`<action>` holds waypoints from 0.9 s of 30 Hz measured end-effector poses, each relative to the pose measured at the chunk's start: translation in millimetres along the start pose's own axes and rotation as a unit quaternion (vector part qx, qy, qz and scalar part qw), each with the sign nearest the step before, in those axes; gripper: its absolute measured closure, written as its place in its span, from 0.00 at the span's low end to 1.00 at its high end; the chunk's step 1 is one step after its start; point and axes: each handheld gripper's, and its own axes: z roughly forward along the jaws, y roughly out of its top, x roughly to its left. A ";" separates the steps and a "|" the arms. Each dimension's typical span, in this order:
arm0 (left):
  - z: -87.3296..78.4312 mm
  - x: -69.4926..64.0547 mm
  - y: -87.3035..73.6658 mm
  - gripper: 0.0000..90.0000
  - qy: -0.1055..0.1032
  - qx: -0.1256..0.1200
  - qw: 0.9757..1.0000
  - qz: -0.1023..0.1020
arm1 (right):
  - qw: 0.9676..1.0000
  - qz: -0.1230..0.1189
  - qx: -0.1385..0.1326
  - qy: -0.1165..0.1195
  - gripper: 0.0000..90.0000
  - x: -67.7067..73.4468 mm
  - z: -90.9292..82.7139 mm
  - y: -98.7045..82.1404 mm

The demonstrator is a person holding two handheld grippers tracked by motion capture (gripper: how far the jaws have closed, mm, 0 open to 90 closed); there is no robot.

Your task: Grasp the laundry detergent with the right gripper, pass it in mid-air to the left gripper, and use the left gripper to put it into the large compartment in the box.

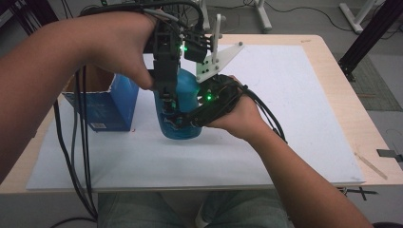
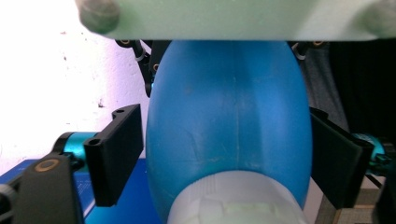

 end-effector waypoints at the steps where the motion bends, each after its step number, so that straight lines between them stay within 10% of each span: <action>1: 0.0 0.0 0.0 0.22 0.000 0.000 1.000 0.000 | 1.000 0.000 0.000 0.000 0.50 0.0 0.0 0.0; 27: 1.7 2.9 3.5 0.32 -0.002 0.006 1.000 -0.001 | 1.000 0.001 -0.006 0.002 0.50 -1.8 0.4 -1.7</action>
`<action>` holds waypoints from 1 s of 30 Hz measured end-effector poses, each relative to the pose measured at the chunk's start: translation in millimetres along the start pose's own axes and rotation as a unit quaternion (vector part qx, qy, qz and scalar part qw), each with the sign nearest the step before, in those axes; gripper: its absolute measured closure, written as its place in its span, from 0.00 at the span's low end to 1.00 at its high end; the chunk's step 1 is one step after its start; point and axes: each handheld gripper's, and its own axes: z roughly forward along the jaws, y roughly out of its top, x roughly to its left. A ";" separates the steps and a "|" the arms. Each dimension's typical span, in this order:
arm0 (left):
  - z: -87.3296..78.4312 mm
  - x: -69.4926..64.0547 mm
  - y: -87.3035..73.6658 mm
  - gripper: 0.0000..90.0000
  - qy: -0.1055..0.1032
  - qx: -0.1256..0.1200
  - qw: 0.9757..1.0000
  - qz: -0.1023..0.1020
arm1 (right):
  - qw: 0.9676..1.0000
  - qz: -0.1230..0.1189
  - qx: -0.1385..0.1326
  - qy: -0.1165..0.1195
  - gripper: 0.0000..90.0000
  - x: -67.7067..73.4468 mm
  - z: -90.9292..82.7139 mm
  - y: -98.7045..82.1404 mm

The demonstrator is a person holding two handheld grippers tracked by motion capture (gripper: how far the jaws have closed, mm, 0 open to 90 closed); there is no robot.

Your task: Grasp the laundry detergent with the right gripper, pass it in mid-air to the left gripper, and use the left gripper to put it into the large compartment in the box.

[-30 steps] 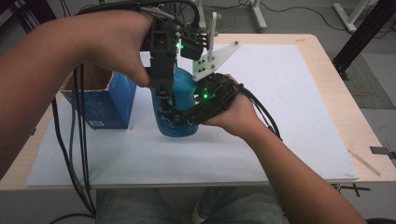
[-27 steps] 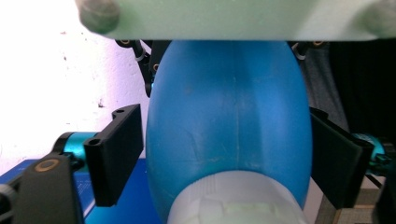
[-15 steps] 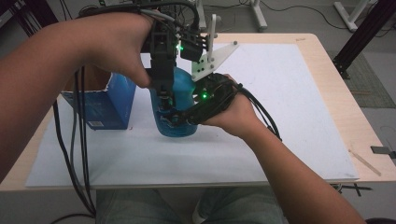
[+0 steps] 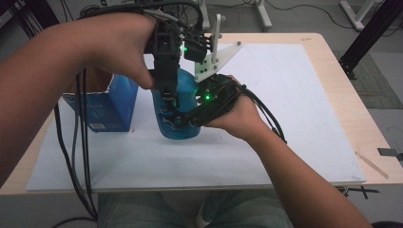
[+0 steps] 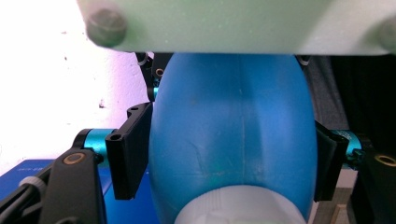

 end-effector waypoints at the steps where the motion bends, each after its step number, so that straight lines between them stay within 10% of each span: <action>1: 0.2 -0.2 -0.1 0.32 0.001 0.000 1.000 0.000 | 1.000 0.001 0.001 0.000 0.50 0.1 0.0 0.1; 30: 0.9 -0.2 2.4 0.44 -0.002 -0.004 1.000 -0.010 | 1.000 0.000 -0.007 0.009 0.49 -2.6 -3.7 -2.7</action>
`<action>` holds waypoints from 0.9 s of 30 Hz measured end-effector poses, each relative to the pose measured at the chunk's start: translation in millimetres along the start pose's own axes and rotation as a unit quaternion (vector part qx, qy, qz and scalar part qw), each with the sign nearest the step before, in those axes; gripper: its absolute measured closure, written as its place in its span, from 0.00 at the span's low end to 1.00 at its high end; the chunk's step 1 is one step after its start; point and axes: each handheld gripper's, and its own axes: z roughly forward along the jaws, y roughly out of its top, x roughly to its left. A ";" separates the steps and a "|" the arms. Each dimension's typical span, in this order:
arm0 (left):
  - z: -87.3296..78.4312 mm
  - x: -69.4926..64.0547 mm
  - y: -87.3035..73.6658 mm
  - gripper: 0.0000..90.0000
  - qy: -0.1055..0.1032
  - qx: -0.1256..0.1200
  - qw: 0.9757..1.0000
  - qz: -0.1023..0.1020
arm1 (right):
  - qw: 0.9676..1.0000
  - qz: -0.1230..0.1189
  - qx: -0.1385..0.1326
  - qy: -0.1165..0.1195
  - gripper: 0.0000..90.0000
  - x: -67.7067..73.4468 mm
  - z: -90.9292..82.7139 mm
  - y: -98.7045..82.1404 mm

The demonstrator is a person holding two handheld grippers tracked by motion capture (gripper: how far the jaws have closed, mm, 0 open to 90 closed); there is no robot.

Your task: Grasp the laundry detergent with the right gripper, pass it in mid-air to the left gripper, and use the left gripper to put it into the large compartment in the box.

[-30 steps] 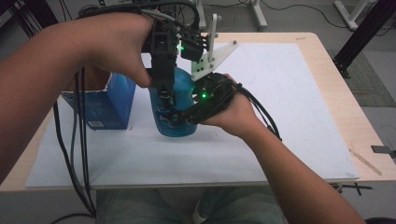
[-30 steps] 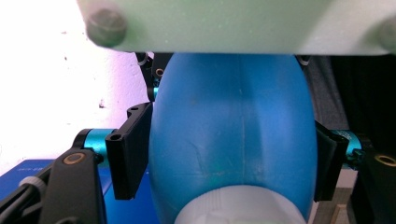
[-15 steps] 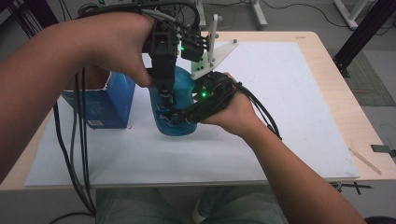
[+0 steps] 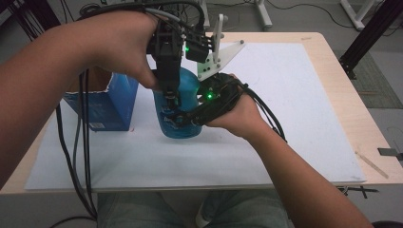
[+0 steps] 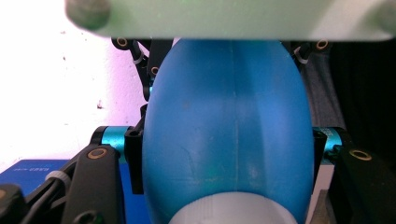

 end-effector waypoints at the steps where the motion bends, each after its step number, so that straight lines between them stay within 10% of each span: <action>1: -0.3 -0.1 0.2 0.44 0.001 -0.001 1.000 0.000 | 1.000 -0.002 -0.001 0.000 0.49 -0.1 -0.5 -0.1; 9: -0.2 1.8 0.0 0.44 0.002 0.008 1.000 0.000 | 0.998 0.040 -0.004 0.048 0.26 -7.9 -10.9 -3.5; 27: -14.5 1.9 -6.2 0.43 -0.002 -0.011 1.000 -0.005 | 0.998 0.041 0.046 -0.023 0.14 -11.8 -48.4 -11.8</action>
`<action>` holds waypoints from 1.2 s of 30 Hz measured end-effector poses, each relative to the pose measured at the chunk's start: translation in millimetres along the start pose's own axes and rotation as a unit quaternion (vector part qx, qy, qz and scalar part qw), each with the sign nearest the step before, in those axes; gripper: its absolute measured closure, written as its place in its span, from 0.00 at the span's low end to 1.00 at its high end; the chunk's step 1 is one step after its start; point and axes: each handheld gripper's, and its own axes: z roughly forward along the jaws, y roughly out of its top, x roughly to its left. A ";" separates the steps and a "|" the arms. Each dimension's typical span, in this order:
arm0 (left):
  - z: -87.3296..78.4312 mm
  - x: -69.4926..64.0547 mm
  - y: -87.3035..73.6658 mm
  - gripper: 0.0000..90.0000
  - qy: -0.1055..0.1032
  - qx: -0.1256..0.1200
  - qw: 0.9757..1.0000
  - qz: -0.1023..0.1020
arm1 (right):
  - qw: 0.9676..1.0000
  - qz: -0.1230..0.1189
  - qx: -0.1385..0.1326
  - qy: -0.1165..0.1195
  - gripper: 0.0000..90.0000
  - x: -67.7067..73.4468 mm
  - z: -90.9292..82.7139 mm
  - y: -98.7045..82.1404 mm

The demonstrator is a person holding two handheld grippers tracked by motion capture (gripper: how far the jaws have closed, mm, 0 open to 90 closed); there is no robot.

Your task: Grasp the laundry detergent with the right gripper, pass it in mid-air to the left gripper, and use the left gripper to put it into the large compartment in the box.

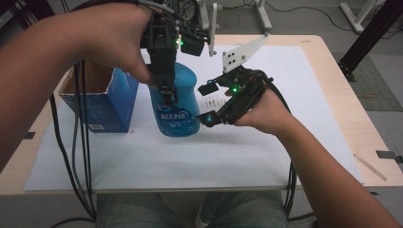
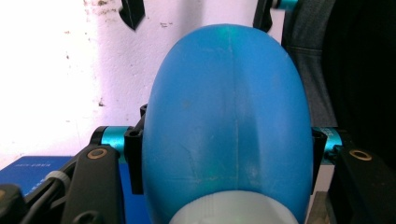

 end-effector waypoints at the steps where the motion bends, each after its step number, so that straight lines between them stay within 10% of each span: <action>1: -1.1 0.2 -0.2 0.43 0.001 0.001 1.000 0.001 | 1.000 0.000 0.003 -0.004 0.13 0.1 -1.6 -0.1; 15: -20.6 -2.2 -8.1 0.44 0.006 -0.002 1.000 -0.018 | 0.996 -0.021 0.062 -0.059 0.01 -2.0 -29.6 3.0; 20: -32.4 -2.8 -14.2 0.43 0.005 0.001 0.999 -0.041 | 0.990 -0.041 0.113 -0.073 0.01 -2.3 -40.9 10.1; 22: -43.5 -2.4 -22.1 0.43 0.004 -0.003 0.998 -0.070 | 0.981 -0.060 0.165 -0.087 0.01 -1.0 -49.9 17.3; 28: -67.6 1.1 -43.0 0.43 0.003 -0.021 0.988 -0.155 | 0.958 -0.093 0.251 -0.101 0.01 0.4 -64.0 28.3; 36: -101.3 13.6 -76.7 0.43 0.015 -0.034 0.966 -0.256 | 0.945 -0.096 0.299 -0.092 0.01 -2.0 -83.4 38.7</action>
